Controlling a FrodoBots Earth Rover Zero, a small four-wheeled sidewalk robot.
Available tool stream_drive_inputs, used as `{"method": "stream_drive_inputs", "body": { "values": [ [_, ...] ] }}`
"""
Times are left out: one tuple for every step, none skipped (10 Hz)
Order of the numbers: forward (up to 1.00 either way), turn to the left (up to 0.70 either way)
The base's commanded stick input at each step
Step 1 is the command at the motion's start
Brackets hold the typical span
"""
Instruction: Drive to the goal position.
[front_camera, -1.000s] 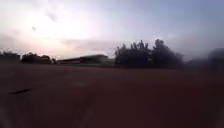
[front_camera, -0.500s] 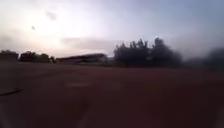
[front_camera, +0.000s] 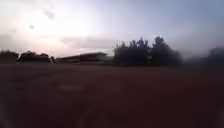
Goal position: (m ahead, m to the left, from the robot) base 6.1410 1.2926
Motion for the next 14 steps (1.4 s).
{"method": "stream_drive_inputs", "body": {
  "values": [
    [0.70, 0.00],
    [0.70, 0.00],
    [0.70, 0.00],
    [0.70, 0.00],
    [0.70, 0.00],
    [0.70, 0.00],
    [0.70, 0.00],
    [0.70, 0.00],
    [0.70, 0.00],
    [0.70, 0.00],
    [0.70, 0.00],
    [0.70, 0.00],
    [0.70, 0.00],
    [0.70, 0.00]
  ]
}}
